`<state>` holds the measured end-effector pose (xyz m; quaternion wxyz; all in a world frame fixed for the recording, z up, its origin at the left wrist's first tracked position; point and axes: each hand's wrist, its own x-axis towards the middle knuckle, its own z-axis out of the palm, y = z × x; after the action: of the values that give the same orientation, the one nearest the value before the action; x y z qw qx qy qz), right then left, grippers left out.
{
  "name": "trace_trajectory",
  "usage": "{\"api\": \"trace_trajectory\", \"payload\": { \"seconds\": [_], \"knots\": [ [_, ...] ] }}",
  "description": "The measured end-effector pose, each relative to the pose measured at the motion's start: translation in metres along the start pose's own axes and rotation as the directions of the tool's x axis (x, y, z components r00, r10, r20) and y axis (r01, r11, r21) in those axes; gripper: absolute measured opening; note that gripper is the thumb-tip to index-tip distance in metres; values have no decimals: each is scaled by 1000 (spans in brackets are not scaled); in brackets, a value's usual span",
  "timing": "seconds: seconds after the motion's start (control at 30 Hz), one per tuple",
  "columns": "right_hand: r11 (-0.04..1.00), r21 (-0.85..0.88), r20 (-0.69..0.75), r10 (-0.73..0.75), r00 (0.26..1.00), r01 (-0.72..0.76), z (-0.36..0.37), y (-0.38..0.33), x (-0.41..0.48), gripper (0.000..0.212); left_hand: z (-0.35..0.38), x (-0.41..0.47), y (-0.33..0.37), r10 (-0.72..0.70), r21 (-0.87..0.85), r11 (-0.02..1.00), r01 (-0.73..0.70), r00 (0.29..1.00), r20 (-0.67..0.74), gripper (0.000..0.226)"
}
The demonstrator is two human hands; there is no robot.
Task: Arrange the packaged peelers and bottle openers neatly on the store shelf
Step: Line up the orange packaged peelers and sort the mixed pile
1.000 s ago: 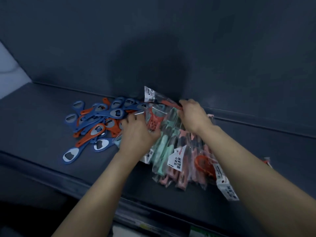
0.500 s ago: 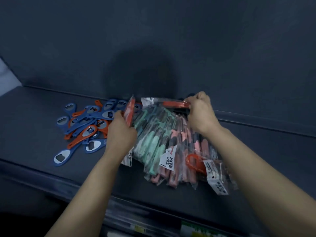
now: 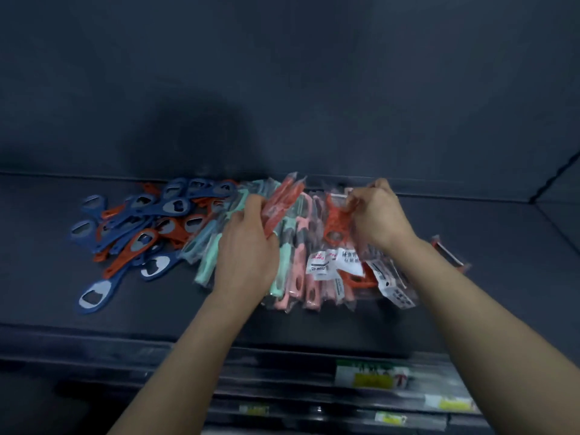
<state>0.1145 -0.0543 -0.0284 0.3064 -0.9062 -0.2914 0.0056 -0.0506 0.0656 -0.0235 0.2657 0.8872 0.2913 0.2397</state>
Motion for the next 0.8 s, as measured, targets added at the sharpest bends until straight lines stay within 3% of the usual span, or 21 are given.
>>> {"api": "trace_trajectory", "payload": {
  "seconds": [0.07,0.13,0.23,0.33,0.5,0.63,0.73,0.8],
  "knots": [
    [995,0,13,104,994,-104,0,3,-5,22,1,-4,2,52,-7,999,-52,999,10,32],
    [982,-4,31,191,981,-191,3,3,-11,39,3,-10,8,84,-13,996,-83,996,42,42],
    [976,-20,90,216,972,-215,13,0,-19,41,6,-19,16,55,-17,998,-54,994,92,59],
    [973,60,85,219,972,-225,13,-5,-24,42,9,-23,21,26,-14,1000,-25,995,93,49],
    [953,160,-130,277,952,-256,-17,7,-28,30,15,-31,41,8,-86,996,2,993,119,23],
    [932,33,-194,361,912,-362,-52,48,-32,28,38,-38,73,35,-93,996,-16,978,205,14],
    [909,-55,-139,402,905,-413,-62,76,-45,32,60,-45,89,88,20,995,-97,955,282,13],
    [891,-145,-60,427,902,-431,-57,84,-56,51,71,-51,93,103,100,984,-146,933,344,18]
  ]
}}
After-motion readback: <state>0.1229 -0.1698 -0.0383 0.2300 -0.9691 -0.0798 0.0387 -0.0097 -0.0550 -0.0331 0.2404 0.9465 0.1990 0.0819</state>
